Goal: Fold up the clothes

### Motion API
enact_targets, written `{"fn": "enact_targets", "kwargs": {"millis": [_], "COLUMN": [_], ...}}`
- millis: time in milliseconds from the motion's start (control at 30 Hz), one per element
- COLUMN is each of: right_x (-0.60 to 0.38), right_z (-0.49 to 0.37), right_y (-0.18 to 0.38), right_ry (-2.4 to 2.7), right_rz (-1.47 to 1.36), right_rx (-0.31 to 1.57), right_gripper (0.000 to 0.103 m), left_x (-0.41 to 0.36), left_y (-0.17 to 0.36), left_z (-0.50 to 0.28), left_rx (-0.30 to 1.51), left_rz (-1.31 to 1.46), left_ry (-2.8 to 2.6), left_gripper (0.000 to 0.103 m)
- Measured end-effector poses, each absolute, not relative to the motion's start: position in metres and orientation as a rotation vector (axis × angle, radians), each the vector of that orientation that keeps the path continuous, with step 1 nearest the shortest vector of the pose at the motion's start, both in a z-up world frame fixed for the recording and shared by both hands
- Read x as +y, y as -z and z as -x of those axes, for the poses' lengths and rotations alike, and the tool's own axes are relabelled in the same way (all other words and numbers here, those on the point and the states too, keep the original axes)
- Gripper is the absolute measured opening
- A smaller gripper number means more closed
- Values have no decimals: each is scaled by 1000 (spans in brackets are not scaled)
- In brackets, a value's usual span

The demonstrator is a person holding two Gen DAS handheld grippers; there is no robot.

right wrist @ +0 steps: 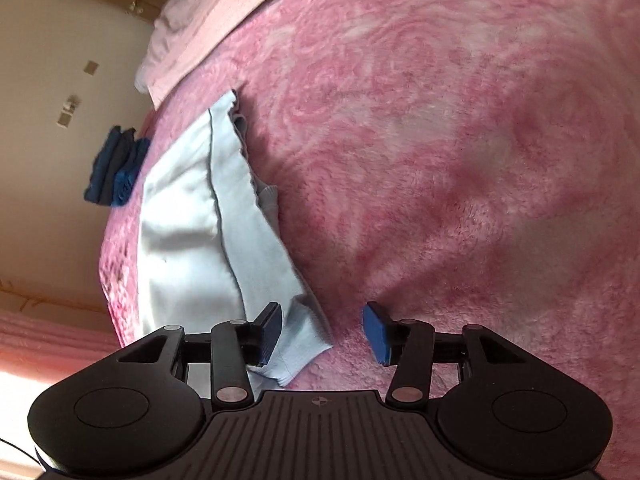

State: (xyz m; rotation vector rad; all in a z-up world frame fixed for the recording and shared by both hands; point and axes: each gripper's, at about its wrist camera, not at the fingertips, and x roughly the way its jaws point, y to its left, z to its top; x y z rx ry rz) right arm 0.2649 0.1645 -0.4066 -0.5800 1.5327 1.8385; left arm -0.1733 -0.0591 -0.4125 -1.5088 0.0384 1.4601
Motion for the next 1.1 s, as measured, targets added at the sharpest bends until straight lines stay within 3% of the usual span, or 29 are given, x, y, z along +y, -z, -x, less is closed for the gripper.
{"fn": "enact_targets", "kwargs": {"millis": [200,300,467,633,767,1100], "right_x": [145,129,136,149,152,135], "right_z": [-271,-267,-253,-237,-226,-250], "right_y": [411,424,441,449,448,455], "right_ry": [-1796,-1771,-1725,-1736,-1801,-1732], "right_rz": [575,534,384,348,351,297], "right_rx": [1719,1818,1908,1920,1891,2006], "right_gripper": [49,49,49,49,48,49], "left_x": [-61,-56,-55,-53,-48,-50], "left_y": [421,428,440,449,454,460], "left_z": [189,194,200,206,208,212], "left_rx": [-48,-90,-106,-132,-101,-170], "left_rz": [1531,1551,1552,1574,1559,1604], "left_ry": [-1421,-1395,-1330,-1283,-1235,-1223], "left_gripper": [39,40,27,26,17,19]}}
